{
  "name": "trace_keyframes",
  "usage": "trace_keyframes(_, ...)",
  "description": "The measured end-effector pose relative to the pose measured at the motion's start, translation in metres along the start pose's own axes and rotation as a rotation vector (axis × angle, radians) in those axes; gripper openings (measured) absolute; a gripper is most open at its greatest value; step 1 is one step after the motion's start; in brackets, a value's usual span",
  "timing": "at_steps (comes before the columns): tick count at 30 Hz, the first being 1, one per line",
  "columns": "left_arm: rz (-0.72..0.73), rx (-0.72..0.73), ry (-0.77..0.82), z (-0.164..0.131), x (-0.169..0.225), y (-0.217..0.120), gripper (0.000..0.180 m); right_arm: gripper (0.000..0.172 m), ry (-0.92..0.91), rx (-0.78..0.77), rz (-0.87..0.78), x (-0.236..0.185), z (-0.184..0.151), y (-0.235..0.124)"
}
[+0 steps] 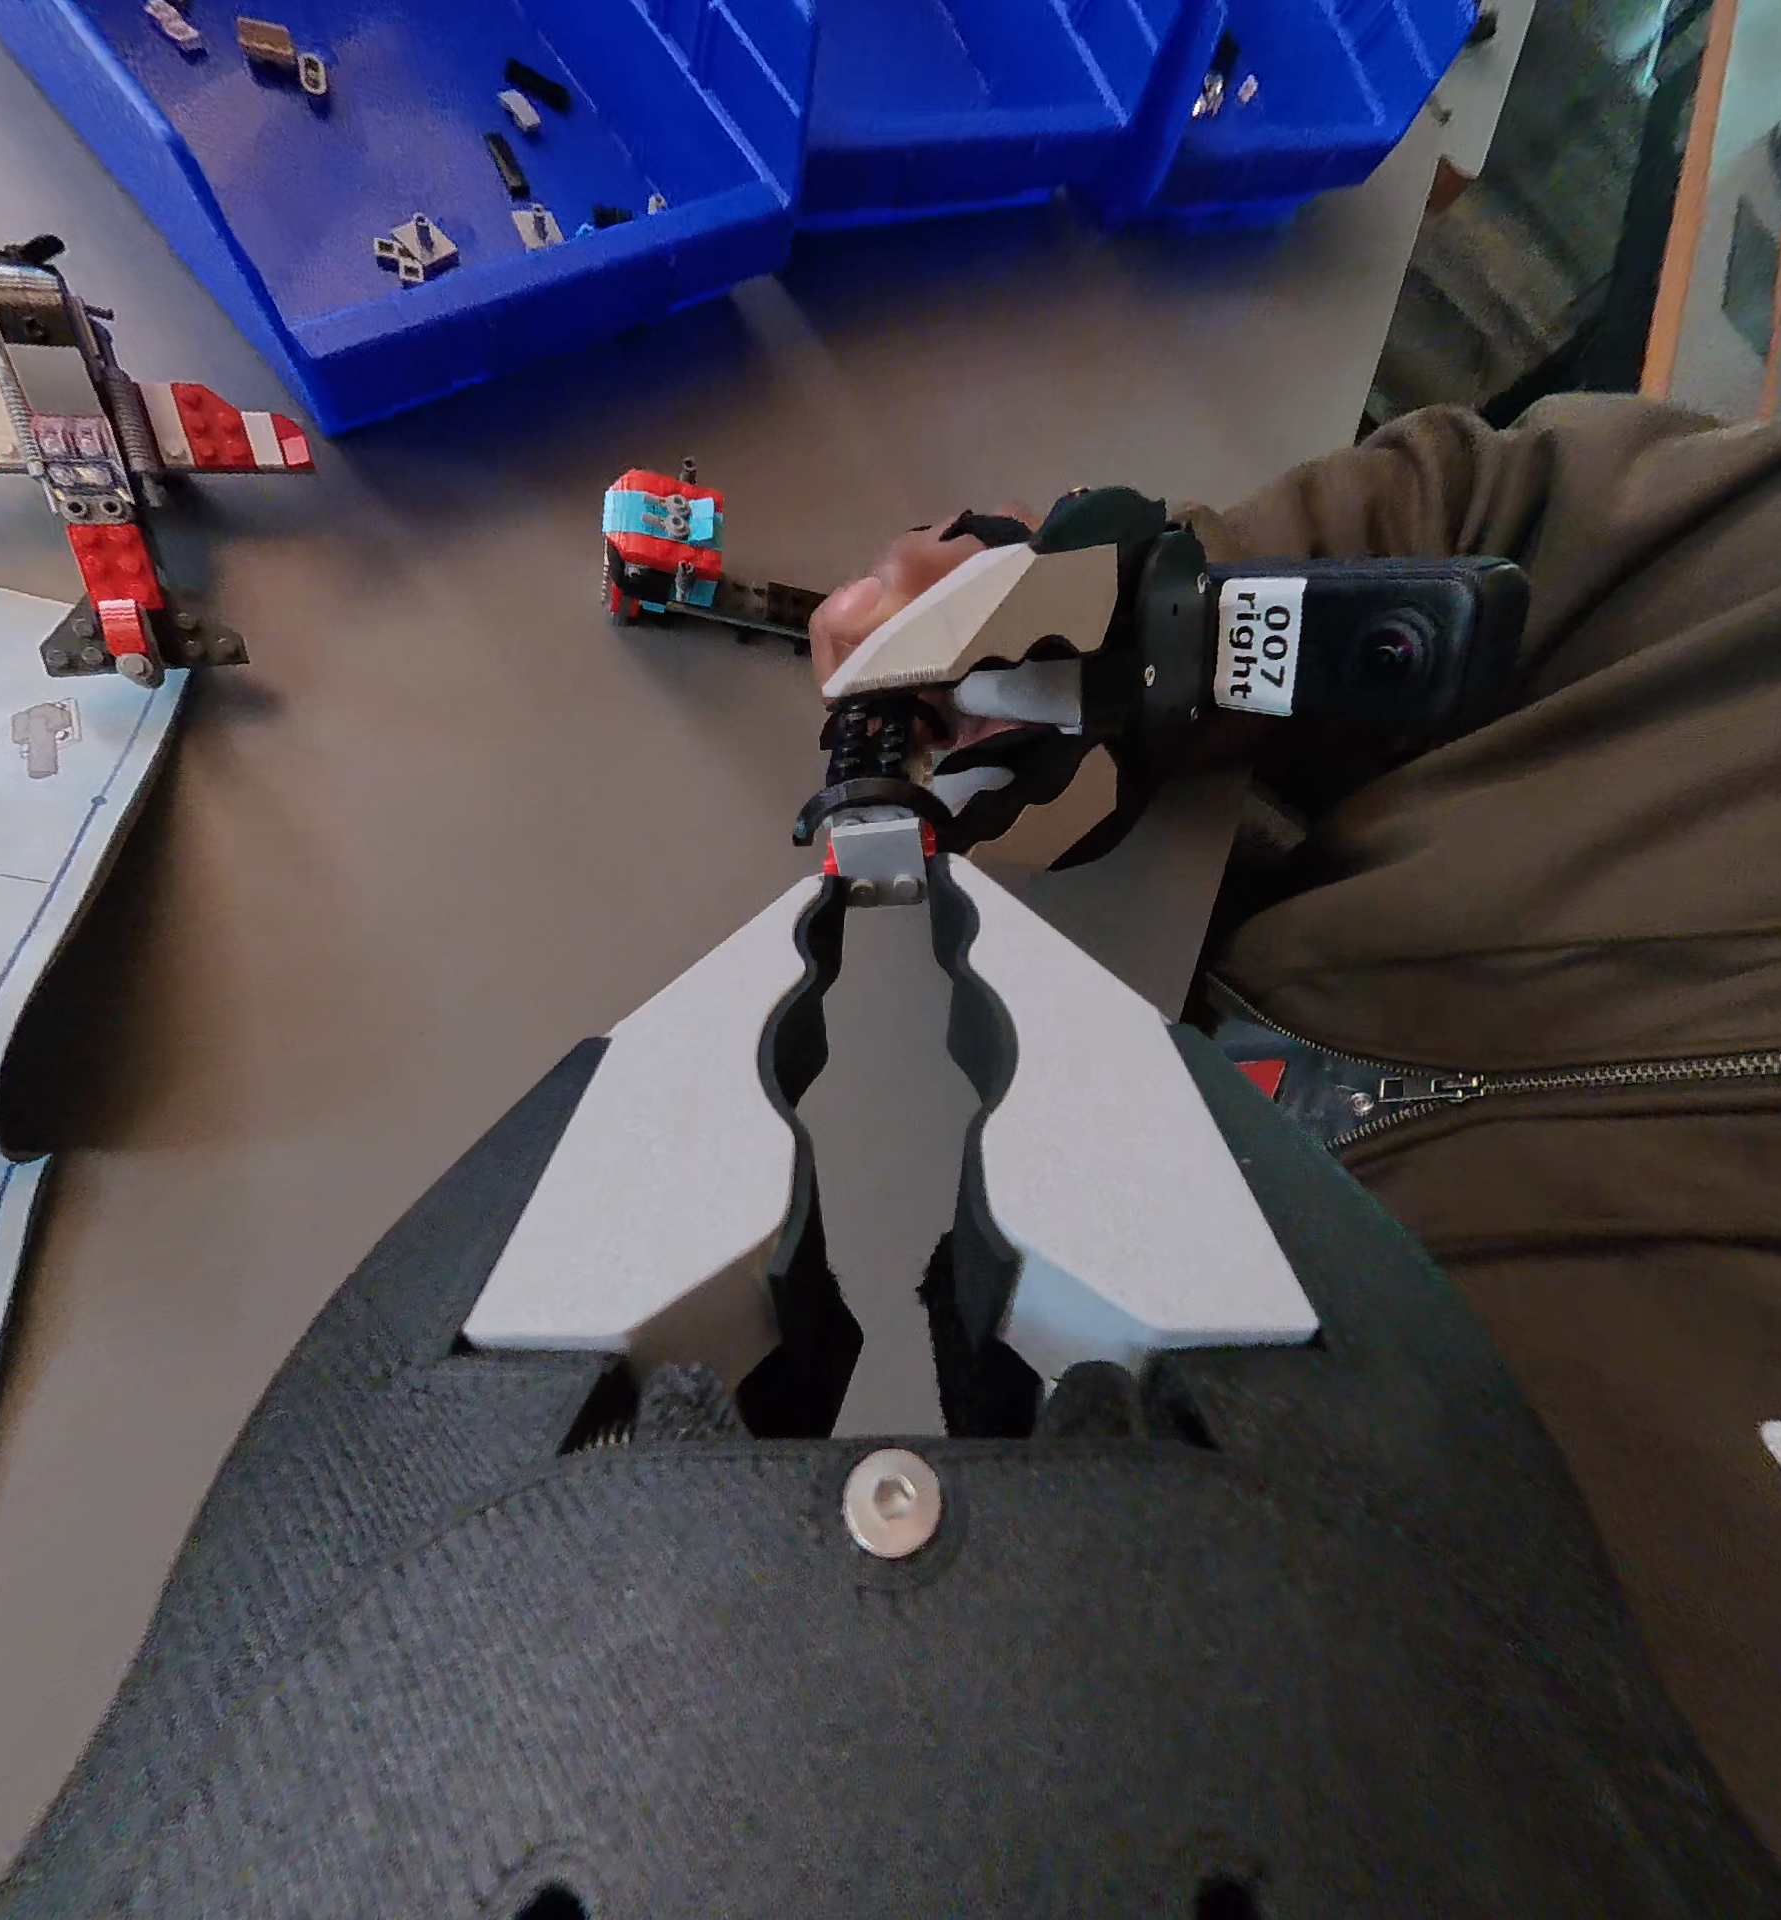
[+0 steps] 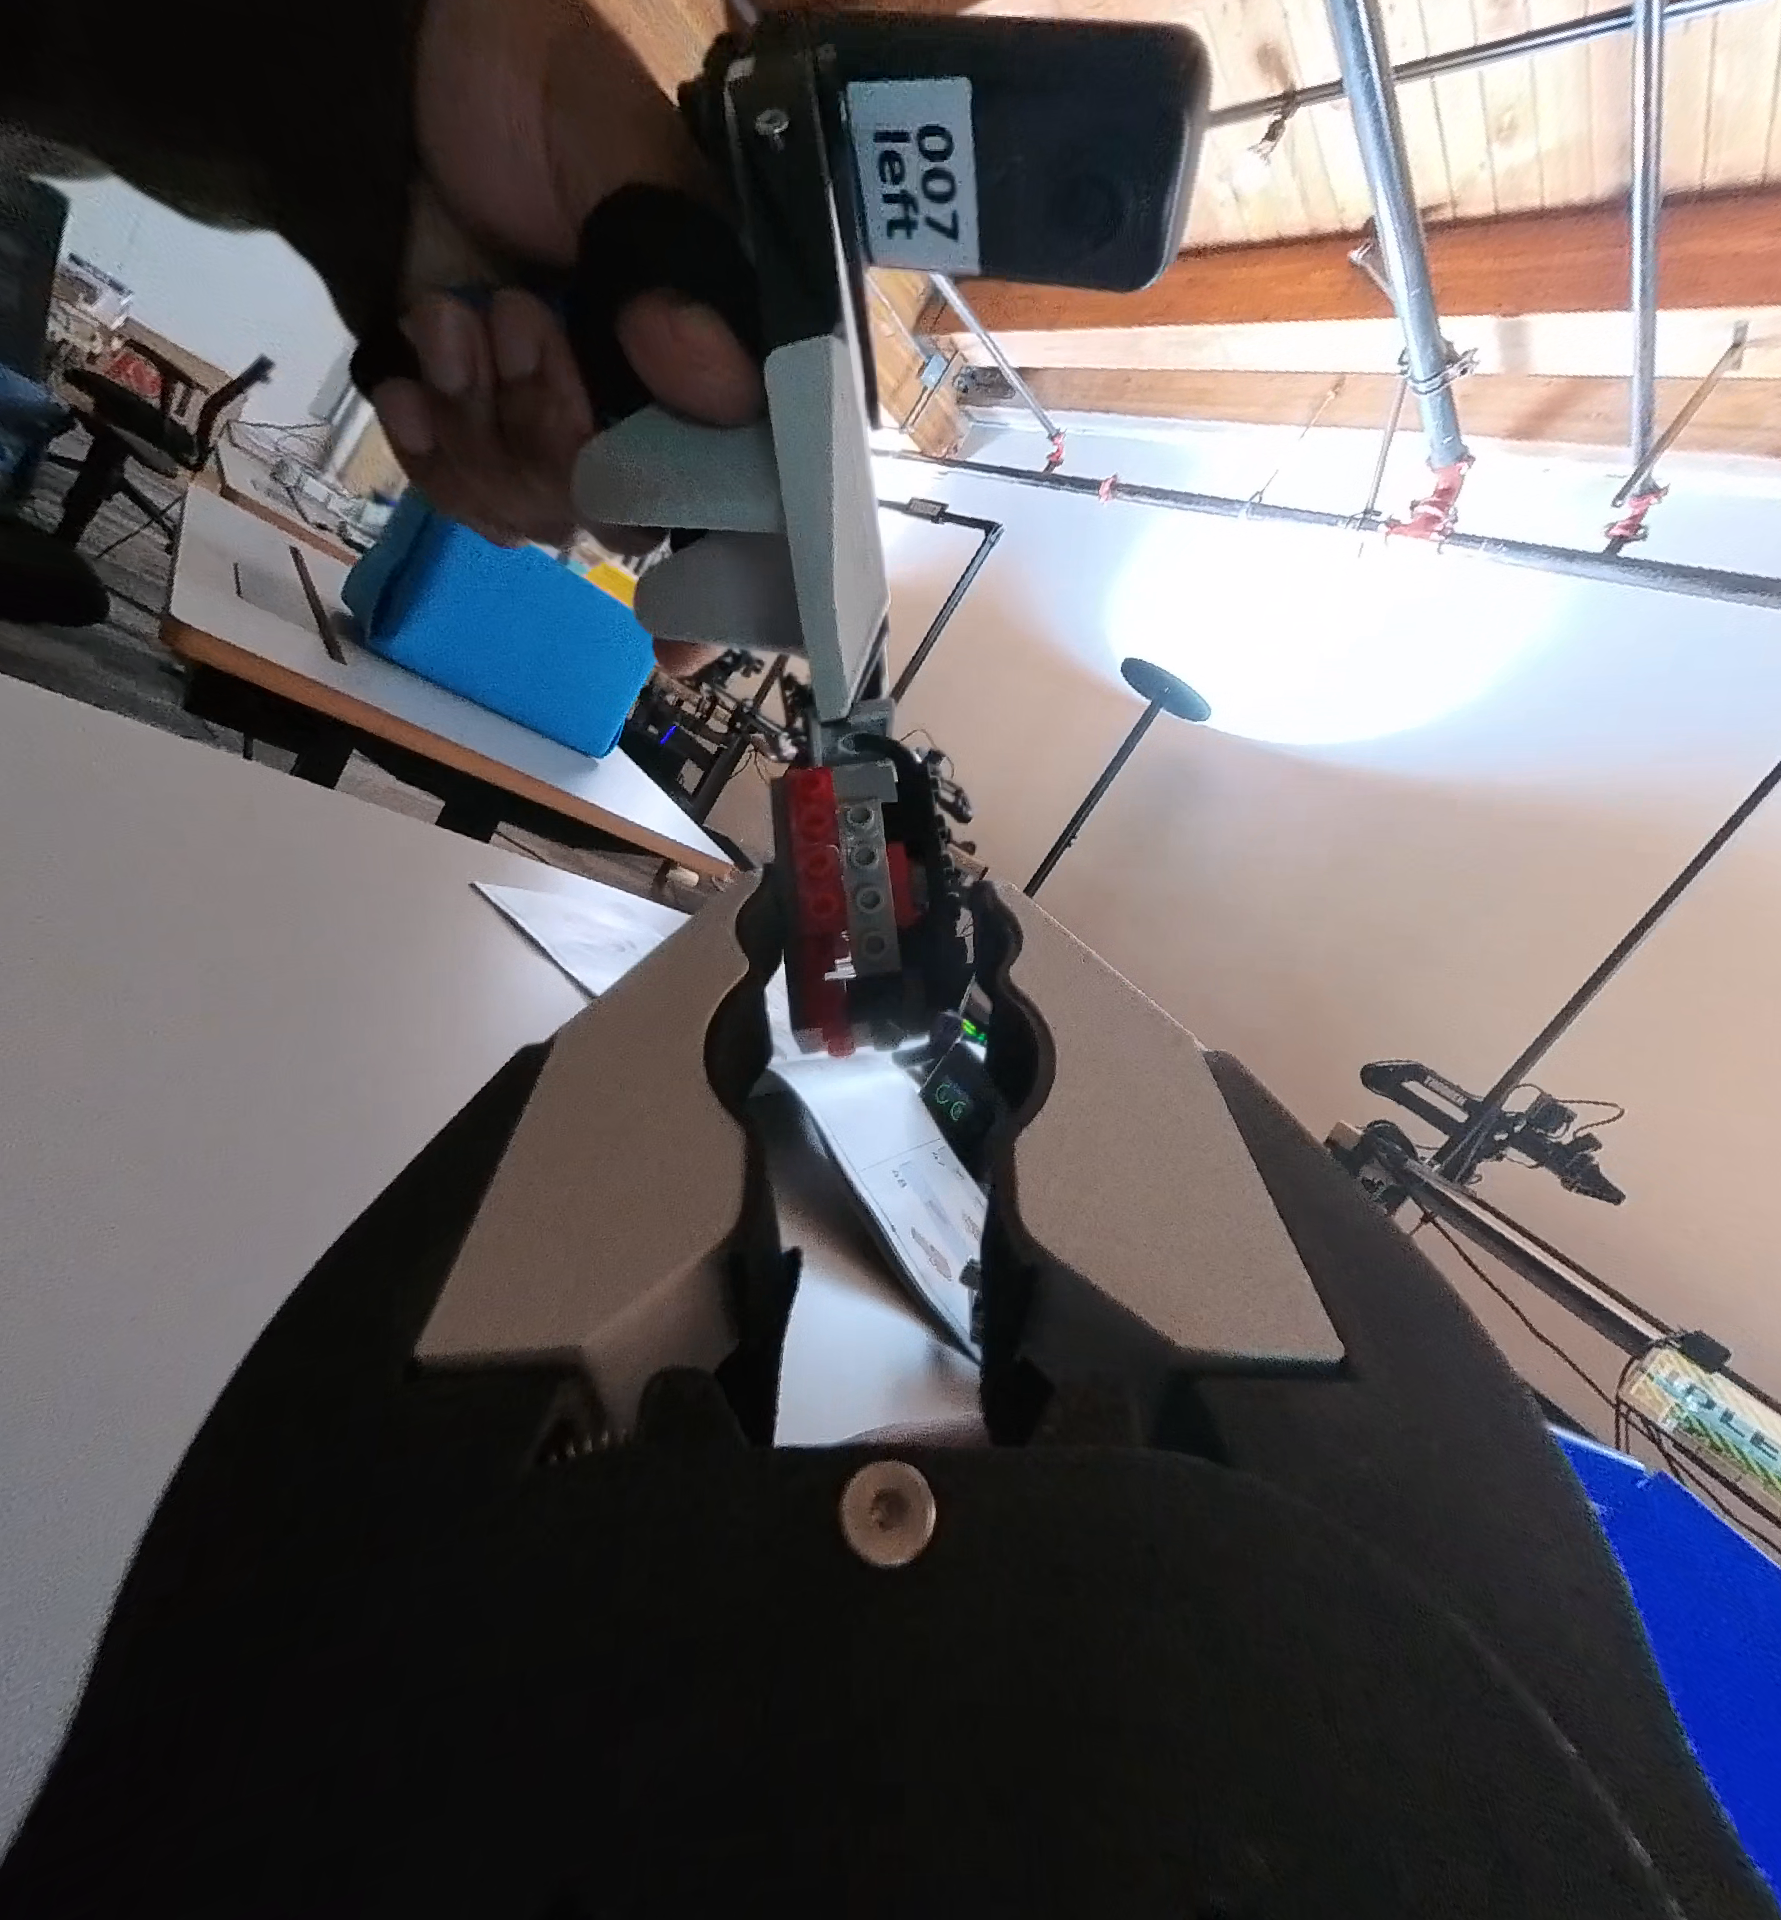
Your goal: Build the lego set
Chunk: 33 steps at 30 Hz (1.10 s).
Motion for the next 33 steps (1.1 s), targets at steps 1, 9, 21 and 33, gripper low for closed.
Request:
trace_keyframes(1,0.010,-0.020,0.005,0.003,0.002,-0.001,0.018,0.038,-0.001,0.004,-0.004,0.000,0.001,0.000)
trace_keyframes(9,0.055,-0.132,0.046,0.022,0.015,-0.002,0.018,0.038,0.016,0.030,-0.059,0.005,0.007,-0.003)
trace_keyframes(21,0.053,-0.243,0.046,0.044,0.032,-0.005,0.018,0.038,0.047,0.104,-0.125,0.015,0.023,-0.011)
trace_keyframes(33,0.085,-0.319,0.055,0.063,0.056,-0.005,0.018,0.038,0.052,0.173,-0.164,0.020,0.044,-0.020)
Point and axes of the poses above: each gripper's, where its closed fingertips meet, y out along the fingers, z out of its top, x = y × z across the jaws, the point moved 8 cm from there along -y, back along the fingers, and after that the axes turned 1 degree about y, right-handed, at the moved point
